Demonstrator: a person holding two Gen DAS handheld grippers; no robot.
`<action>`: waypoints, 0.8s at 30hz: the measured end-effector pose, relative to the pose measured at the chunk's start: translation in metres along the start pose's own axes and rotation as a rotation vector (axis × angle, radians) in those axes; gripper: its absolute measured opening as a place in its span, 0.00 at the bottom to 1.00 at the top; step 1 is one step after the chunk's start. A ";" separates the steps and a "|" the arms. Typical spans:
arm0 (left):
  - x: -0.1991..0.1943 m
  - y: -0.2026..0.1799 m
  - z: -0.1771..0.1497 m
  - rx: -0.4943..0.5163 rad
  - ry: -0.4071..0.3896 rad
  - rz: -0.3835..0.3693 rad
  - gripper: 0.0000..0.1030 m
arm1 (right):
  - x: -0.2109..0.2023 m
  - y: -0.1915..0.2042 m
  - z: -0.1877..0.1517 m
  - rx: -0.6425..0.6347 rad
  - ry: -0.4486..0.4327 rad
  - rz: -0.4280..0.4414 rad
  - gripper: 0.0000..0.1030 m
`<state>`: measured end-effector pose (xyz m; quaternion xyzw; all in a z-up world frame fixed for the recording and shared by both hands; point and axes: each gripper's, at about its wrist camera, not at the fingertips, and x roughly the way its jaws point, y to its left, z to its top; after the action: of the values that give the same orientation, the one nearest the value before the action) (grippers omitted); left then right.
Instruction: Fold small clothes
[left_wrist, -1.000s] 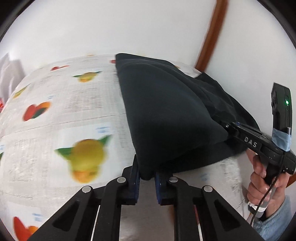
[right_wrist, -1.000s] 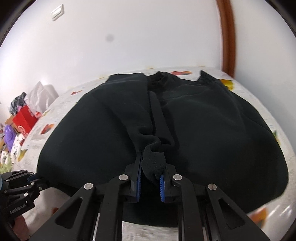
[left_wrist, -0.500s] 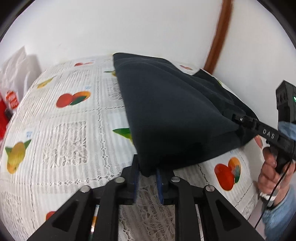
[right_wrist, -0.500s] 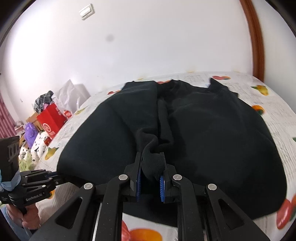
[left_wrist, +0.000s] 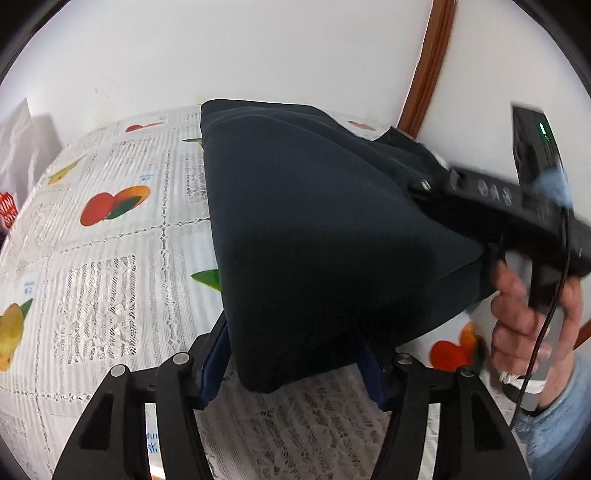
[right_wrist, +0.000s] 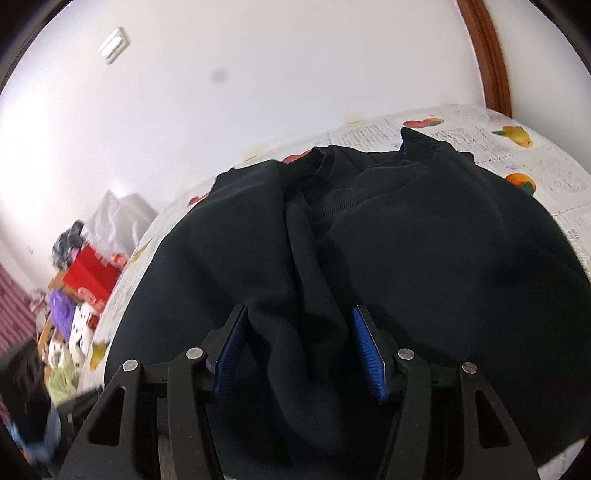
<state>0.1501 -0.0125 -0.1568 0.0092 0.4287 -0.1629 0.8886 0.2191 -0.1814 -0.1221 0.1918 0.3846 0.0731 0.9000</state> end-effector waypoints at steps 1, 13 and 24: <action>0.001 -0.002 0.001 0.003 -0.002 0.017 0.59 | 0.005 0.003 0.002 0.011 0.004 -0.006 0.53; 0.006 0.002 0.005 -0.001 0.001 0.031 0.60 | -0.070 -0.024 0.025 -0.025 -0.269 -0.028 0.08; -0.003 -0.012 0.005 0.051 -0.028 -0.057 0.62 | -0.060 -0.064 0.008 0.012 -0.143 -0.079 0.36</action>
<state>0.1487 -0.0243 -0.1498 0.0173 0.4119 -0.1993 0.8890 0.1823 -0.2588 -0.1028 0.1865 0.3269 0.0212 0.9263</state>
